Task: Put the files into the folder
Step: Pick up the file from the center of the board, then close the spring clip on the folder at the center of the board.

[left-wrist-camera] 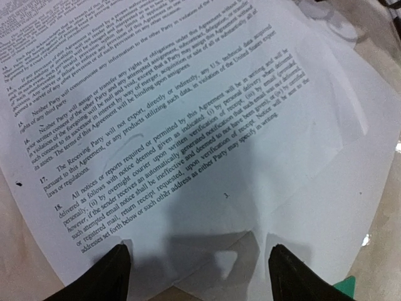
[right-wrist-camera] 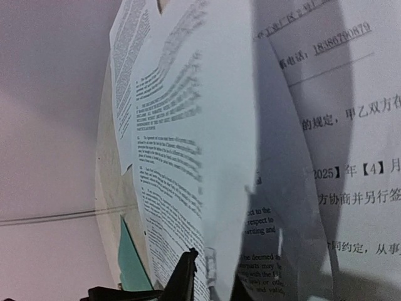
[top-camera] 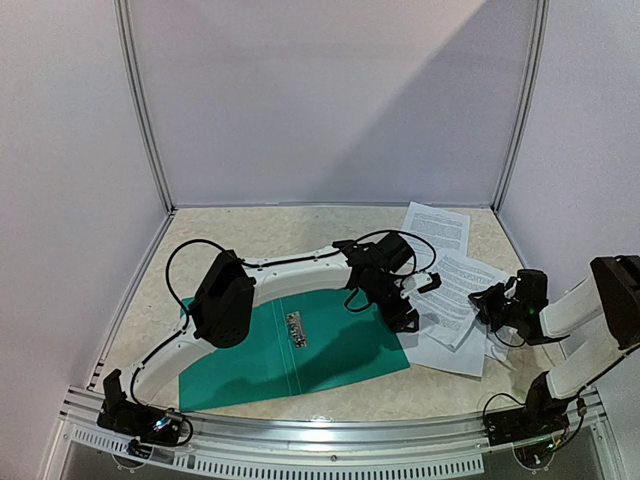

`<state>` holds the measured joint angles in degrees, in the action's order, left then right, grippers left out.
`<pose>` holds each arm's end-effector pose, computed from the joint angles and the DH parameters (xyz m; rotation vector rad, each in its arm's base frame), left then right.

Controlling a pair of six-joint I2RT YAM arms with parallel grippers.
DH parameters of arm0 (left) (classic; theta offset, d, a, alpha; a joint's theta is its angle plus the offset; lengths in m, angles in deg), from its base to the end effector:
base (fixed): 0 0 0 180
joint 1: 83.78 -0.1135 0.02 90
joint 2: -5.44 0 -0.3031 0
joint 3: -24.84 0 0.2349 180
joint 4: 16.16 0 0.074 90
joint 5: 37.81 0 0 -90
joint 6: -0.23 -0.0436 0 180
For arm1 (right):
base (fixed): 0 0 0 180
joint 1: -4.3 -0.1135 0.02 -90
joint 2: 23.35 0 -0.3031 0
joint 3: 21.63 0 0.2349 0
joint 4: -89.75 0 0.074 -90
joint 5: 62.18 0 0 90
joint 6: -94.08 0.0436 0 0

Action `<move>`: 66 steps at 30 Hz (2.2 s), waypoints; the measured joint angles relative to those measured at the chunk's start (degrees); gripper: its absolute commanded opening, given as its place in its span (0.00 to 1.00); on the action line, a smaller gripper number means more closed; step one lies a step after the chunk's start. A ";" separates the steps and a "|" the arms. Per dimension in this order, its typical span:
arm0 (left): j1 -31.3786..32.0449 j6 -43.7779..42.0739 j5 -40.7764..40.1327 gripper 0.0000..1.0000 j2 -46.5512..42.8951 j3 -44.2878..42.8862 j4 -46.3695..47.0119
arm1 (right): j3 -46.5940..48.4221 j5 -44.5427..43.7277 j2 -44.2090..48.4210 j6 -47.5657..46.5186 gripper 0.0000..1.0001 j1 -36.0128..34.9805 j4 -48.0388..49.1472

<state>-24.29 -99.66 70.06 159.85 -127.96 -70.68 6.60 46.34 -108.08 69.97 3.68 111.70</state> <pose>0.2893 -0.5173 0.1419 1.6084 2.1014 -0.7148 0.2166 0.0162 0.1540 1.0802 2.0541 0.9817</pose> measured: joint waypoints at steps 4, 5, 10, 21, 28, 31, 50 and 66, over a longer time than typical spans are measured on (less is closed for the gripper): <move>0.02 -0.61 0.33 0.79 0.02 -0.68 -0.83 | 0.00 1.29 -1.05 0.57 0.00 0.00 2.51; 0.02 -0.87 0.59 0.80 0.00 -1.14 -1.40 | 0.00 1.36 -0.83 0.48 0.00 0.00 2.47; 0.02 -3.30 1.86 0.85 -0.33 -3.80 -3.82 | 1.31 0.76 5.97 -1.90 0.00 0.00 -5.64; -4.28 -16.92 2.97 0.99 -27.23 10.43 -19.98 | 29.09 -7.65 28.85 -20.76 0.00 -3.58 -44.39; -19.76 -21.44 5.31 0.99 -45.57 18.69 -28.17 | 48.19 -13.60 24.74 -31.06 0.00 -16.26 -60.28; -27.45 -22.53 5.44 1.00 -50.47 27.12 -29.81 | 57.24 -14.84 18.51 -34.45 0.00 -24.87 -65.00; -27.43 -24.06 6.51 0.95 -55.19 53.31 -22.99 | 48.78 12.24 -1.25 -30.03 0.00 -36.50 -53.02; -14.23 -21.81 -4.61 0.41 -44.74 54.03 -15.39 | 38.80 15.91 -11.80 -27.87 0.00 -30.75 -47.41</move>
<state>-38.52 -121.47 65.45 115.11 -73.93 -86.07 45.40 62.25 -119.88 42.10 -27.07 64.29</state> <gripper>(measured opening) 0.460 0.004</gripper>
